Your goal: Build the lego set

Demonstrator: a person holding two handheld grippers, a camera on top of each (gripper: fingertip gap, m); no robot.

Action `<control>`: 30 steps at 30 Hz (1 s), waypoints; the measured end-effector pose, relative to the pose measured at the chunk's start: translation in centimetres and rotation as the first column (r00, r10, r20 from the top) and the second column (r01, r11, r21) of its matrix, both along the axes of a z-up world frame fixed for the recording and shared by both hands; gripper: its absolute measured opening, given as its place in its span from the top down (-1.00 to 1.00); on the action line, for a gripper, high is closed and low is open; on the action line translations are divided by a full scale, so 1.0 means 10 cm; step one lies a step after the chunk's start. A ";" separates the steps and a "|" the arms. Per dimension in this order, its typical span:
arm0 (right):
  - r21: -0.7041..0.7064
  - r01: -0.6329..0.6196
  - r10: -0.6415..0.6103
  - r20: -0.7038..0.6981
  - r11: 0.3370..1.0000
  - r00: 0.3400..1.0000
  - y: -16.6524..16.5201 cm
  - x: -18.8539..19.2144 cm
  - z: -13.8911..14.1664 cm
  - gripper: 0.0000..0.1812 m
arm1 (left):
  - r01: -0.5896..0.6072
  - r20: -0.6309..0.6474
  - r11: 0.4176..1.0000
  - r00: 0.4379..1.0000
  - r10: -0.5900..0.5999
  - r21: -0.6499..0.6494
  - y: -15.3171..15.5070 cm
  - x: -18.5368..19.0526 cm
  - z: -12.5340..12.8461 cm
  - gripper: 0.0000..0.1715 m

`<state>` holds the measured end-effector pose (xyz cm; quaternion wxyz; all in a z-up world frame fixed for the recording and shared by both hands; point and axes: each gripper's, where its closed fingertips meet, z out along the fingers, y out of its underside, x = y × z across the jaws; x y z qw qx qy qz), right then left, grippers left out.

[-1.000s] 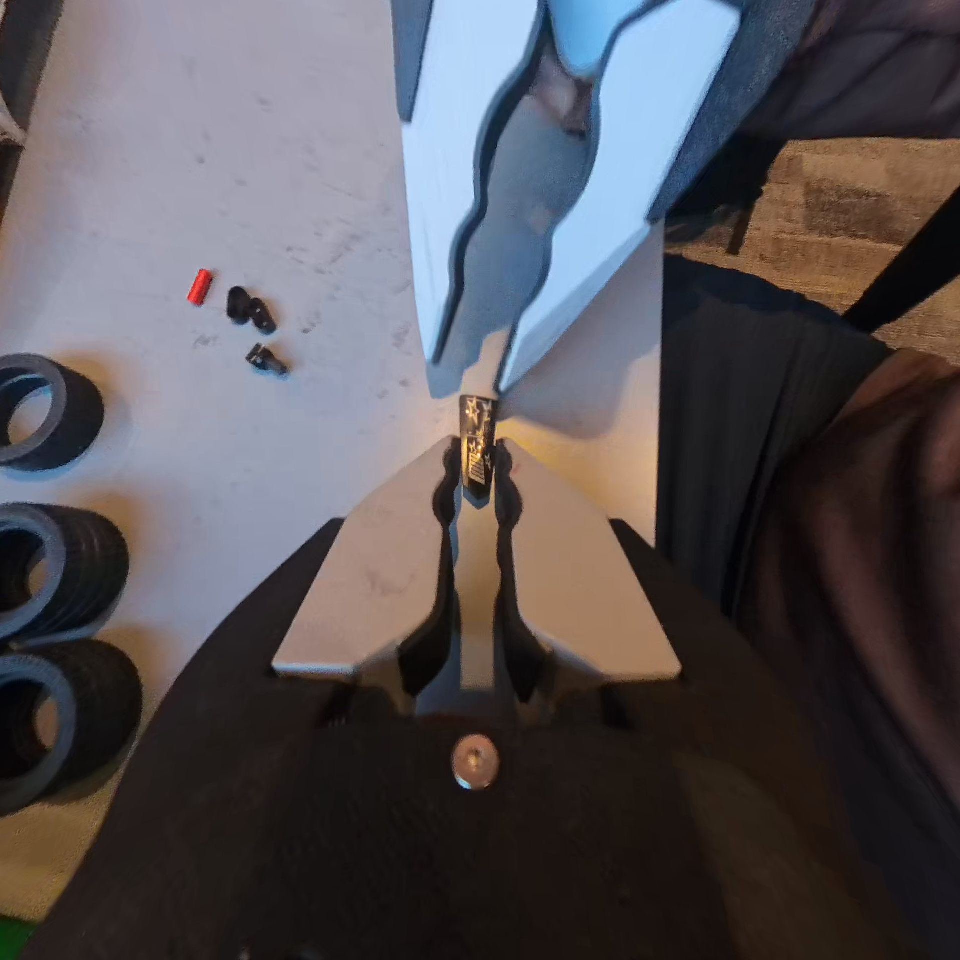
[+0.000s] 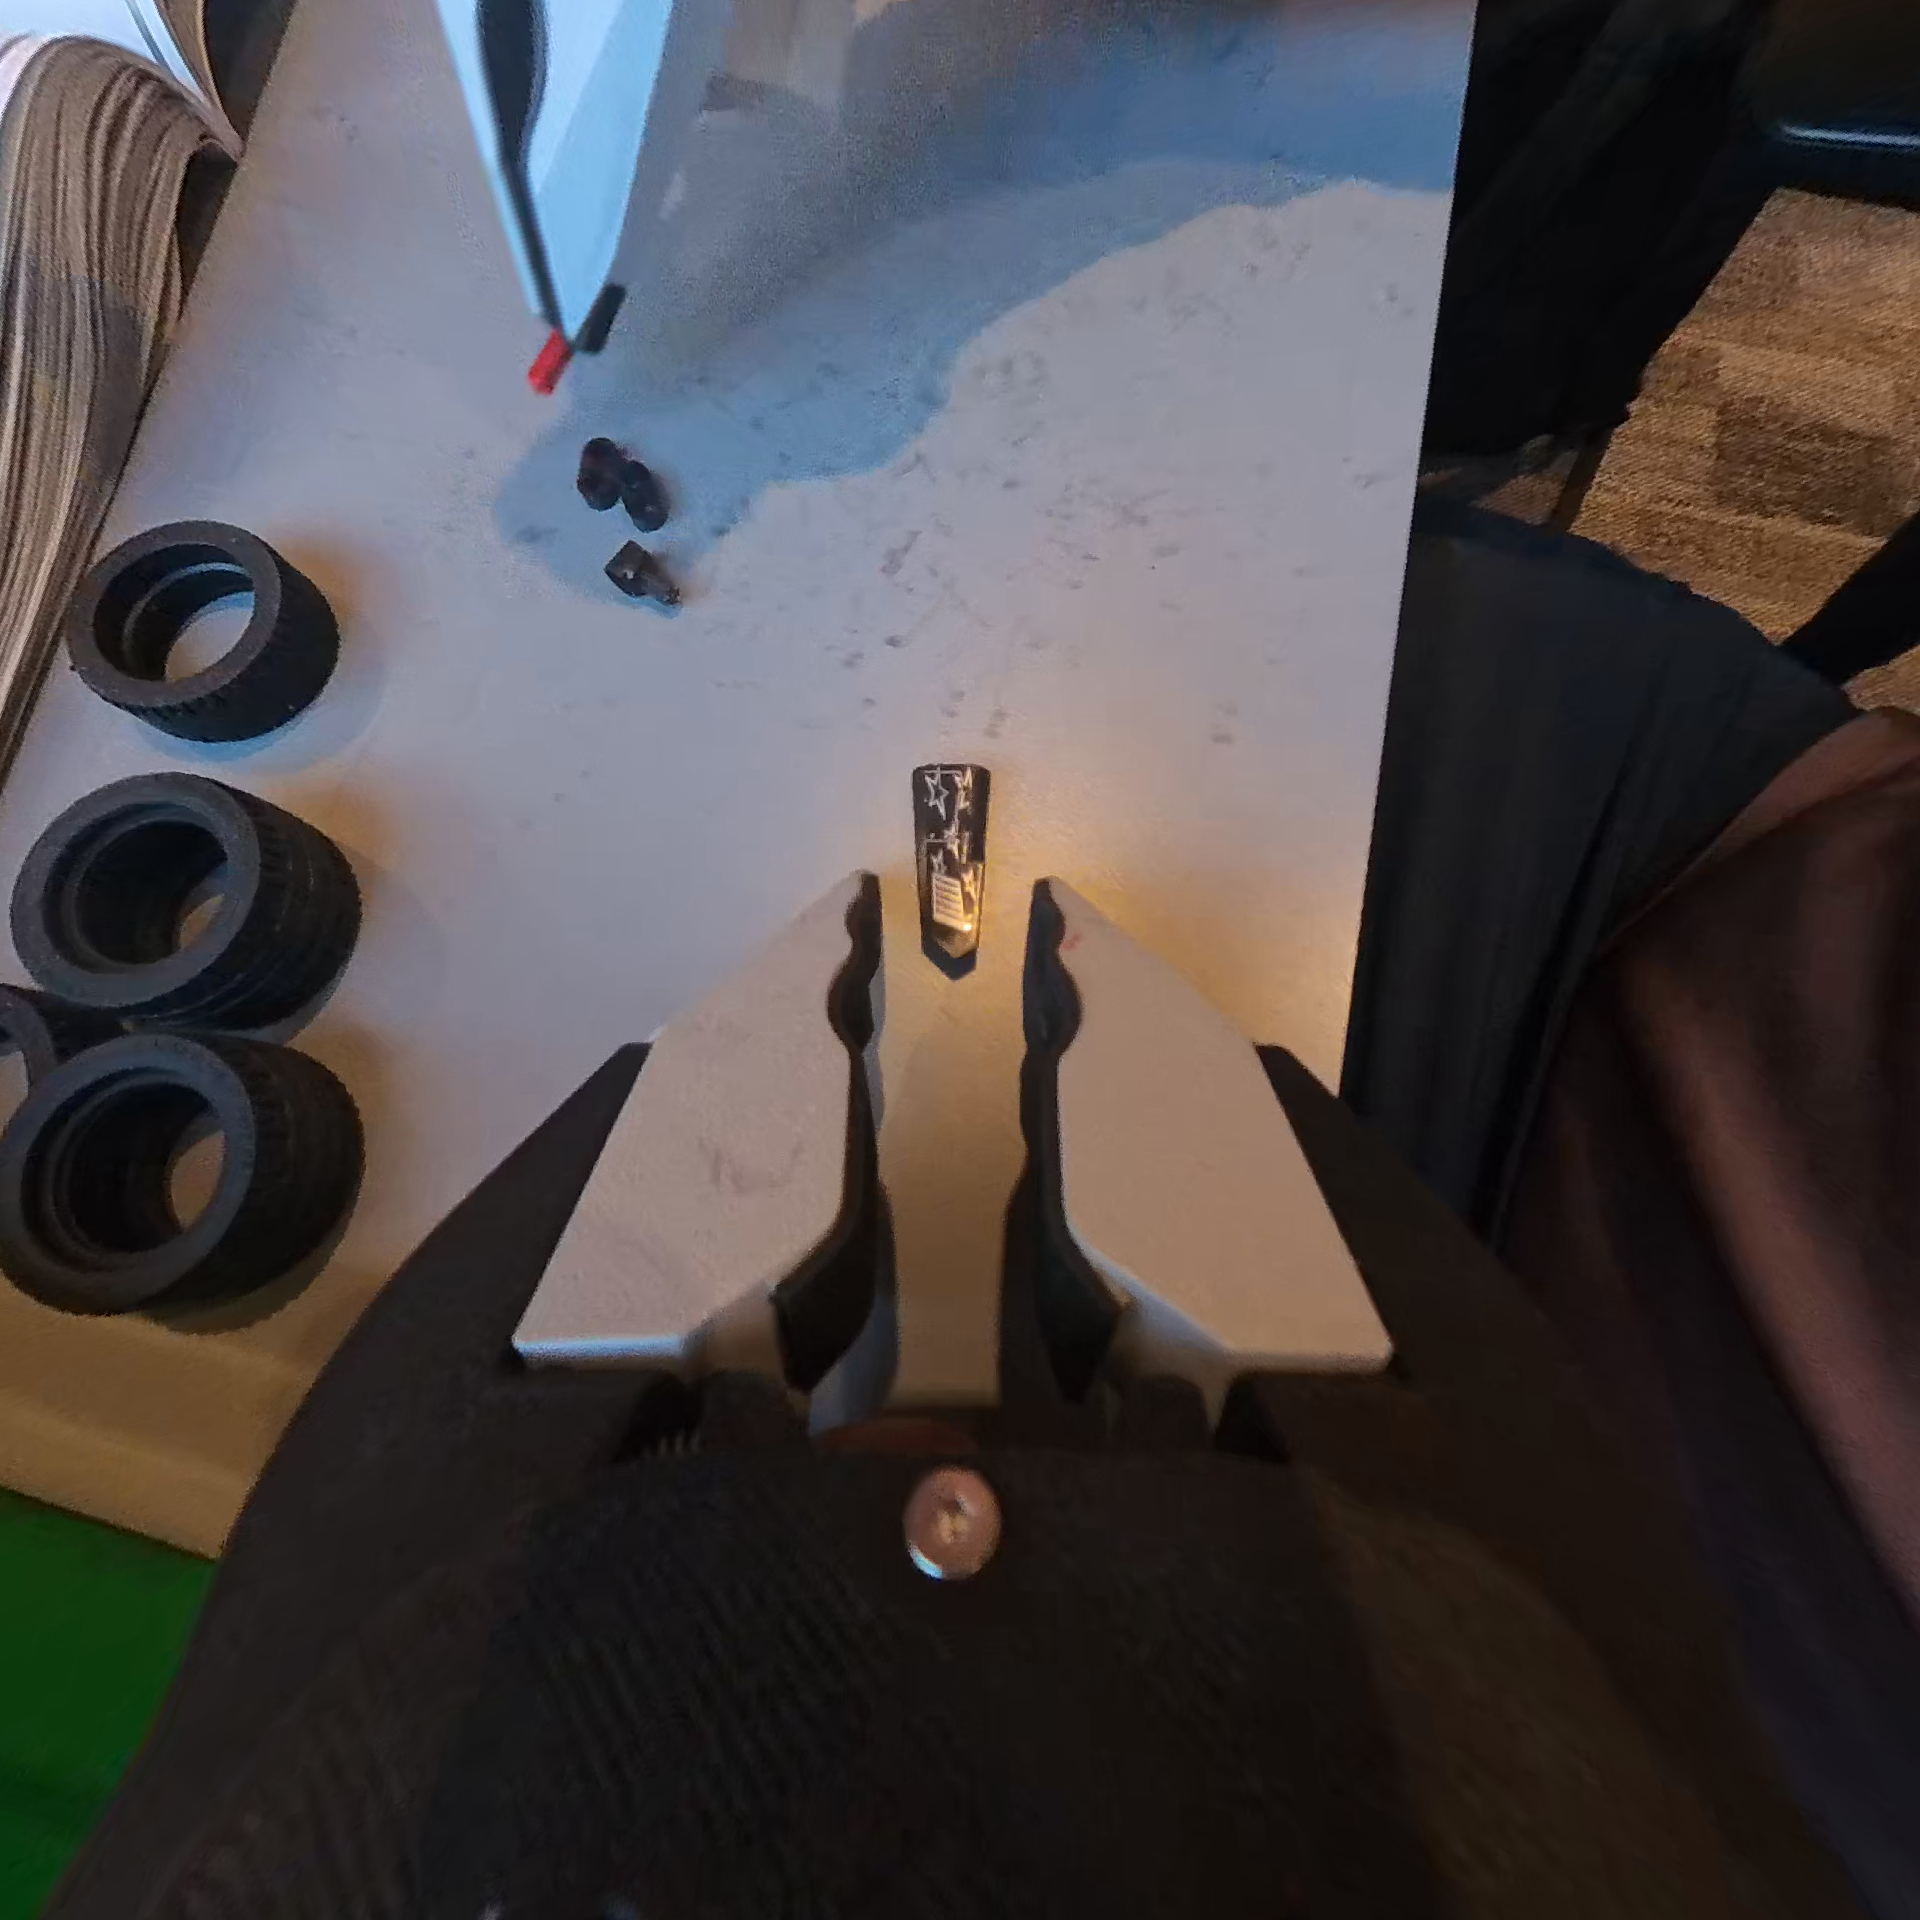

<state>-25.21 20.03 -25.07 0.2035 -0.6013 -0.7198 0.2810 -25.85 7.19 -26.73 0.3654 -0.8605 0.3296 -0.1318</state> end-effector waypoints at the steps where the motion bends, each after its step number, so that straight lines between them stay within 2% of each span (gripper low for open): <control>1: -0.002 -0.004 0.004 -0.026 1.000 1.000 -0.09 0.05 0.07 0.96 | 0.008 -0.005 1.000 1.000 -0.008 0.001 0.00 0.01 0.00 0.71; 5: -0.025 -0.059 0.058 -0.050 0.998 0.997 -0.59 0.28 0.08 0.96 | 0.044 -0.042 0.999 0.998 -0.045 -0.016 0.04 0.04 0.00 0.69; 8: -0.074 -0.041 0.038 -0.039 0.996 0.999 -0.81 0.34 -0.02 0.96 | 0.071 -0.012 0.995 0.997 -0.072 -0.069 0.05 0.11 -0.01 0.84; 16: -0.021 -0.146 0.145 -0.054 0.989 0.988 -1.08 0.36 -0.06 0.96 | 0.095 -0.011 0.995 0.995 -0.096 -0.023 0.07 0.13 -0.01 0.88; 20: 0.036 -0.139 0.140 -0.030 0.990 0.990 -1.09 0.32 -0.18 0.96 | 0.137 -0.014 0.990 0.990 -0.137 0.022 0.02 0.16 -0.01 0.88; 30: 0.036 -0.158 0.160 -0.061 0.987 0.985 -1.20 0.26 -0.18 0.96 | 0.140 -0.083 0.986 0.988 -0.133 0.087 -0.01 0.17 0.00 0.89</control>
